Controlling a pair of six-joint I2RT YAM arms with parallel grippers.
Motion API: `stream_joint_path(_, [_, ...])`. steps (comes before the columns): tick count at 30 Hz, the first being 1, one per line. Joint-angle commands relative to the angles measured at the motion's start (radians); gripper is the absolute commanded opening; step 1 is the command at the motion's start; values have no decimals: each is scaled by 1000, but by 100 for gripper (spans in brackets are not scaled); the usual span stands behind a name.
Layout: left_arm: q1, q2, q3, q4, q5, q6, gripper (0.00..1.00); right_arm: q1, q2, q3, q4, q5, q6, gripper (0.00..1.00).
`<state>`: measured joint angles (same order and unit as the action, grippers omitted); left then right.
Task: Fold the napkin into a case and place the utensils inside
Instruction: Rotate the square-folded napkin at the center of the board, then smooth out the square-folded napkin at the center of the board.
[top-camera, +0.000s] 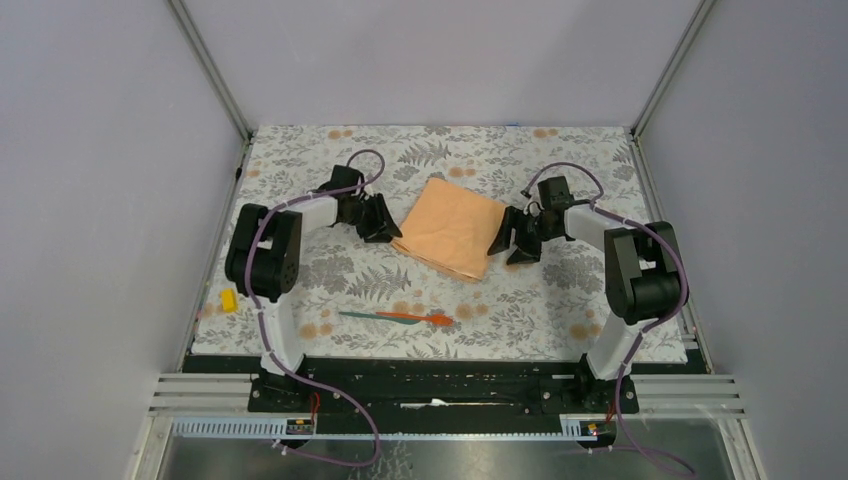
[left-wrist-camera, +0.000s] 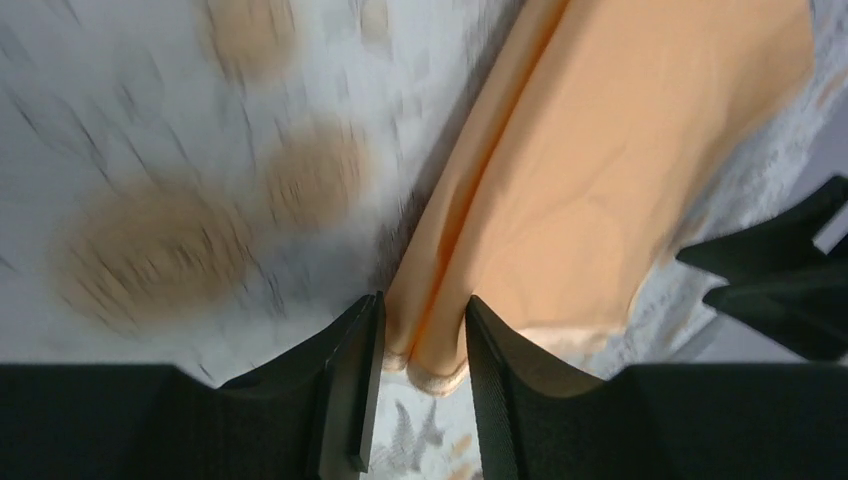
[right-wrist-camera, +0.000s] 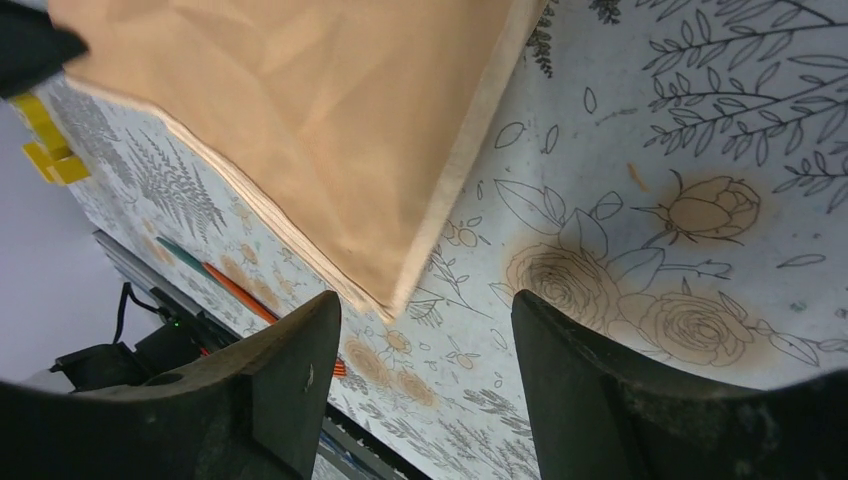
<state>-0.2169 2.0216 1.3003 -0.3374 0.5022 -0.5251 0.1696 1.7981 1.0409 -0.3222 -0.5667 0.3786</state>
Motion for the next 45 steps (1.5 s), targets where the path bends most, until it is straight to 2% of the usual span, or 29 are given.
stream_joint_path(1, [-74,-119,-290,140,54,-177,41,-7,-72,-27,11,56,-59,70])
stream_joint_path(5, [-147,-288,-479,283,48,-293,41,-12,-88,-50,-9,79,-96,70])
stream_joint_path(7, [-157,-347,-516,251,4,-284,46,-12,-92,-56,-21,89,-107,70])
stream_joint_path(10, [-154,-416,-501,132,-95,-206,52,-12,-115,-79,-29,103,-113,70])
stream_joint_path(13, [-156,-465,-475,70,-103,-169,52,-12,-132,-99,-34,109,-118,69])
stream_joint_path(19, [-192,-461,-462,106,-20,-218,42,-12,-126,-111,-26,104,-114,63])
stream_joint_path(24, [-235,-420,-438,139,-19,-239,49,-12,-123,-108,-30,118,-117,55])
stream_joint_path(29, [-253,-388,-419,140,-42,-238,39,-12,-106,-112,-32,113,-122,43])
stream_joint_path(36, [-264,-374,-419,139,-53,-232,36,-12,-139,-125,-49,100,-120,31])
stream_joint_path(41, [-265,-376,-427,130,-85,-221,22,-12,-158,-129,-62,77,-119,15])
stream_joint_path(45, [-264,-392,-443,123,-103,-216,16,-12,-187,-131,-82,67,-117,9])
